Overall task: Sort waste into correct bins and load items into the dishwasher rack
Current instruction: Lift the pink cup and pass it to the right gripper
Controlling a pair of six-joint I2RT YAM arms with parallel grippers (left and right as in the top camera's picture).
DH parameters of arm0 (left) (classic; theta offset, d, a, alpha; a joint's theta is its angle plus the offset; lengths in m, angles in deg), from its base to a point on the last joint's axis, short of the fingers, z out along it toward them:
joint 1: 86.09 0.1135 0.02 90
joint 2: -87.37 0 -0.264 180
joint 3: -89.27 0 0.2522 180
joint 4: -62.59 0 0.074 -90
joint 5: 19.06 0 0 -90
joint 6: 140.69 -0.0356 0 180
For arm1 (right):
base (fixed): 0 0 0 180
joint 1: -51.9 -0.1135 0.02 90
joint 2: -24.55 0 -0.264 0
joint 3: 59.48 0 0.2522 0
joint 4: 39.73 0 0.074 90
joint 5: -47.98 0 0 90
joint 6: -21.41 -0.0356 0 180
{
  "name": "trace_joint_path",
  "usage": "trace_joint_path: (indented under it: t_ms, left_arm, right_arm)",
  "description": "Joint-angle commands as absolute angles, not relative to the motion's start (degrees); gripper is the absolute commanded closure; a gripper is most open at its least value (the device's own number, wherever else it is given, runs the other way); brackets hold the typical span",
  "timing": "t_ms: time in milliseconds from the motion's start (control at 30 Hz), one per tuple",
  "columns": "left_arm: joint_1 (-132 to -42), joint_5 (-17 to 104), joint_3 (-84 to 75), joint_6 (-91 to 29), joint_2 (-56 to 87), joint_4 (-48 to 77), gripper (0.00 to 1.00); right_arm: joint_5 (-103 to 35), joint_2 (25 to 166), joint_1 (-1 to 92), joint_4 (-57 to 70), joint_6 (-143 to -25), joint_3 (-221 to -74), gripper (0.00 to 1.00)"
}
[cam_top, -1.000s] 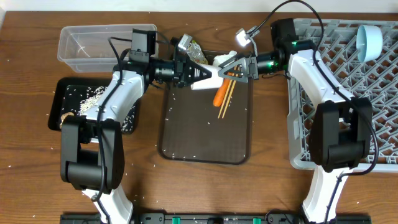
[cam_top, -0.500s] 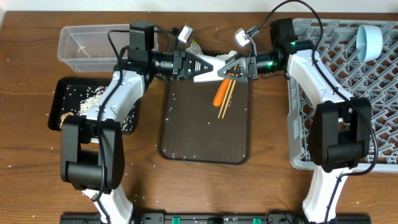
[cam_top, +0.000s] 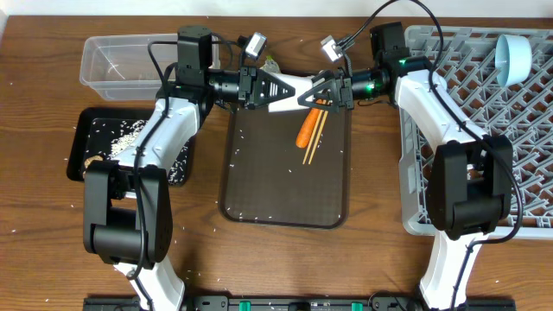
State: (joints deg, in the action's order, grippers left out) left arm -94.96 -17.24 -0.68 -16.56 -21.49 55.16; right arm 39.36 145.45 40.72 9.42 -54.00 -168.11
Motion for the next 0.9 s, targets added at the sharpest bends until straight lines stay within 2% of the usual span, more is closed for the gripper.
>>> trace_joint_path:
  t_ms: [0, 467, 600, 767, 867]
  left_arm:
    - [-95.17, -18.44, -0.37, -16.08, -20.42, 54.96, 0.94]
    - [-95.17, -18.42, -0.37, -16.08, -20.42, 54.96, 0.94]
    - [-95.15, -18.40, -0.37, -16.10, -20.42, 54.98, 0.94]
    - [-95.15, -18.40, -0.37, -16.10, -20.42, 54.98, 0.94]
    - [-95.15, -18.40, -0.37, -16.10, -20.42, 54.98, 0.94]
  right_arm:
    - [41.44, 145.65, 40.15, 7.65, -56.64, -168.20, 0.40]
    - [41.46, 145.65, 39.80, 4.83, -58.67, -168.20, 0.35]
    - [41.42, 145.65, 39.48, 4.90, -58.72, -168.20, 0.40]
    - [41.40, 145.65, 38.64, 5.05, -58.70, -168.18, 0.54]
    - [41.40, 145.65, 38.60, 5.03, -58.72, -168.18, 0.57]
